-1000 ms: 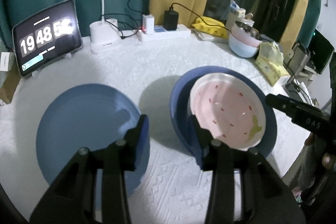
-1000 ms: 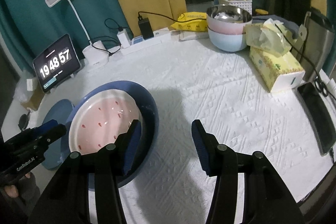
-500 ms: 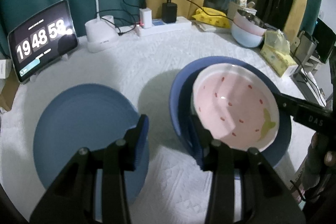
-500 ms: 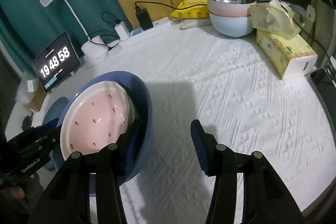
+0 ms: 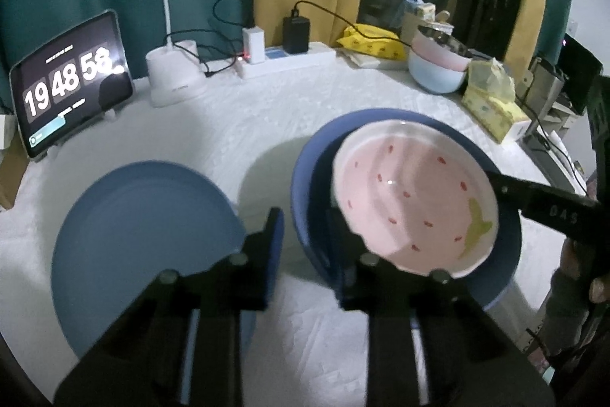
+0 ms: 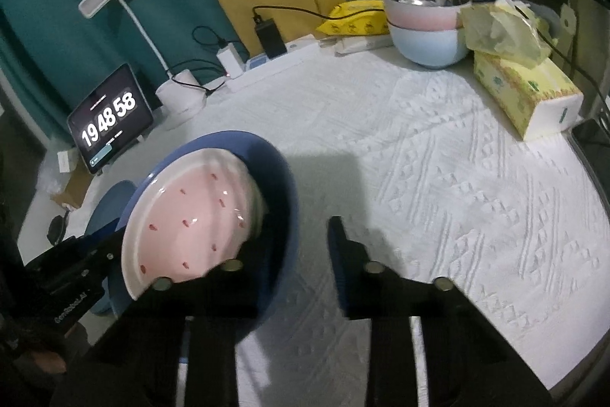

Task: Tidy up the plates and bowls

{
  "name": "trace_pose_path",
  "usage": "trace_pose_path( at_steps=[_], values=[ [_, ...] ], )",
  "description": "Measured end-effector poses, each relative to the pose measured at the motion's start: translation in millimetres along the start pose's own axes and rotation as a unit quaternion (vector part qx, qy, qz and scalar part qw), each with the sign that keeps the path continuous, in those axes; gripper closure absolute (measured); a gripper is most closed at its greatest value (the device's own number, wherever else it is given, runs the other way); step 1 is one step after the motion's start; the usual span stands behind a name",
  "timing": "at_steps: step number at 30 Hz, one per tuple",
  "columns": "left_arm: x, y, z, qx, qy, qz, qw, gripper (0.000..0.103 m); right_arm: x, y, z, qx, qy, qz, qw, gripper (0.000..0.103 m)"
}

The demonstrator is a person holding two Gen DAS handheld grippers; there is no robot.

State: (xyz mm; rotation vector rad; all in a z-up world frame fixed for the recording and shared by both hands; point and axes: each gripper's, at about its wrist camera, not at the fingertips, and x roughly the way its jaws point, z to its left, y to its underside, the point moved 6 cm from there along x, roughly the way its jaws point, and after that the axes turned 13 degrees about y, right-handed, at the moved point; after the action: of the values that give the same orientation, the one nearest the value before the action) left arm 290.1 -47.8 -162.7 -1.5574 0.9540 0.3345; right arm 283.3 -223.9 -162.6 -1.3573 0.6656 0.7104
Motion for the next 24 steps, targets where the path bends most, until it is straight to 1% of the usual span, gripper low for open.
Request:
trace_pose_path(
  at_steps=[1, 2, 10, 19, 24],
  values=[
    [0, 0, -1, 0.0, 0.001, -0.001, 1.0, 0.085, -1, 0, 3, -0.002, 0.0, -0.003, 1.0, 0.091],
    [0, 0, -1, 0.0, 0.002, -0.002, 1.0, 0.087, -1, 0, 3, -0.001, 0.004, -0.005, 1.0, 0.091],
    [0, -1, -2, -0.008, 0.006, -0.007, 0.9999, 0.088, -1, 0, 2, 0.016, 0.003, -0.009, 1.0, 0.092],
    [-1, 0, -4, -0.007, 0.005, -0.004, 1.0, 0.089, -9, -2, 3, 0.016, 0.014, -0.017, 1.0, 0.093],
    [-8, -2, -9, -0.004, 0.009, -0.012, 0.9999, 0.089, -18, -7, 3, 0.017, 0.016, -0.026, 0.999, 0.093]
  ],
)
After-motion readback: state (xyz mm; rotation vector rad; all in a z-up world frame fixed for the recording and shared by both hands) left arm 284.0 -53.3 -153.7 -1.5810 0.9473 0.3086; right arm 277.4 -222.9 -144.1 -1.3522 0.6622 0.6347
